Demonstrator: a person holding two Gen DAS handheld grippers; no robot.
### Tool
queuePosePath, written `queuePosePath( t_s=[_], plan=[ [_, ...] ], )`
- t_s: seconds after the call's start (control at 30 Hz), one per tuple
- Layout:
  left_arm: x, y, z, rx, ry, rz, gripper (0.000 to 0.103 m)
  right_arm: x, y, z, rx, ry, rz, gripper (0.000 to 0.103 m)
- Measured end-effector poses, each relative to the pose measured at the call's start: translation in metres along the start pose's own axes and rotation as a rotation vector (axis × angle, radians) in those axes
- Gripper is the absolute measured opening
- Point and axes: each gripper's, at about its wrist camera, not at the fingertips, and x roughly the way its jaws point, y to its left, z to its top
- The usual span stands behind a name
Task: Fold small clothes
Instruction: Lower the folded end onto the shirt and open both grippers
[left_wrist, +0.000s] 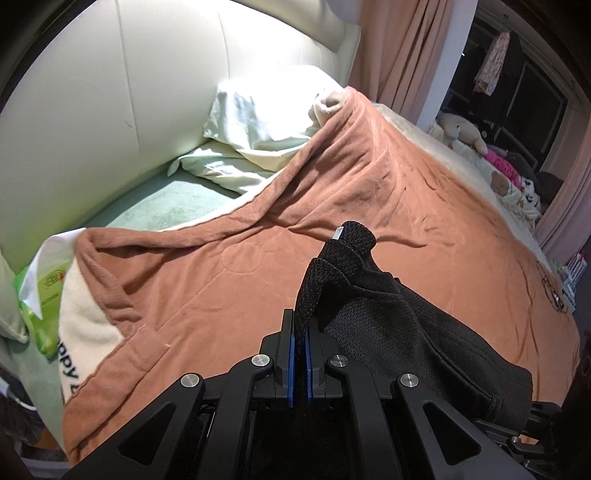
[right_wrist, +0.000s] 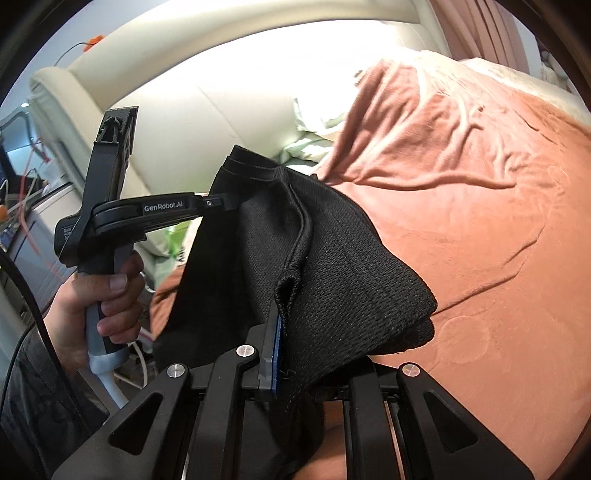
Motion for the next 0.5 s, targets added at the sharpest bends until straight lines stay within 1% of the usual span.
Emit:
queuePosePath(
  t_s=[0.1, 0.13, 0.17, 0.2, 0.23, 0.27, 0.3, 0.37, 0.5],
  plan=[
    [0.014, -0.003, 0.001, -0.003, -0.001, 0.016, 0.004, 0.006, -0.012, -0.002, 0.016, 0.000, -0.037, 0.008],
    [0.019, -0.003, 0.001, -0.015, -0.004, 0.025, 0.007, 0.009, -0.015, -0.002, 0.026, 0.003, -0.079, 0.009],
    [0.023, -0.003, 0.000, -0.028, -0.003, 0.044, 0.011, 0.015, -0.021, -0.003, 0.049, 0.012, -0.133, 0.014],
    [0.028, -0.002, -0.002, -0.038, 0.010, 0.067, 0.023, 0.020, -0.026, -0.004, 0.074, 0.031, -0.153, 0.025],
    [0.033, -0.002, -0.004, -0.042, 0.026, 0.085, 0.038, 0.026, -0.031, -0.005, 0.103, 0.054, -0.164, 0.033],
    [0.037, -0.001, -0.006, -0.046, 0.042, 0.100, 0.040, 0.030, -0.039, -0.007, 0.144, 0.076, -0.172, 0.051],
    [0.038, -0.001, -0.010, -0.045, 0.048, 0.104, 0.041, 0.030, -0.042, -0.010, 0.163, 0.079, -0.169, 0.057],
    [0.039, -0.003, -0.014, -0.036, 0.046, 0.112, 0.042, 0.029, -0.048, -0.015, 0.190, 0.082, -0.151, 0.058],
    [0.039, -0.009, -0.022, -0.026, 0.075, 0.123, 0.042, 0.026, -0.054, -0.020, 0.213, 0.110, -0.145, 0.058]
  ],
)
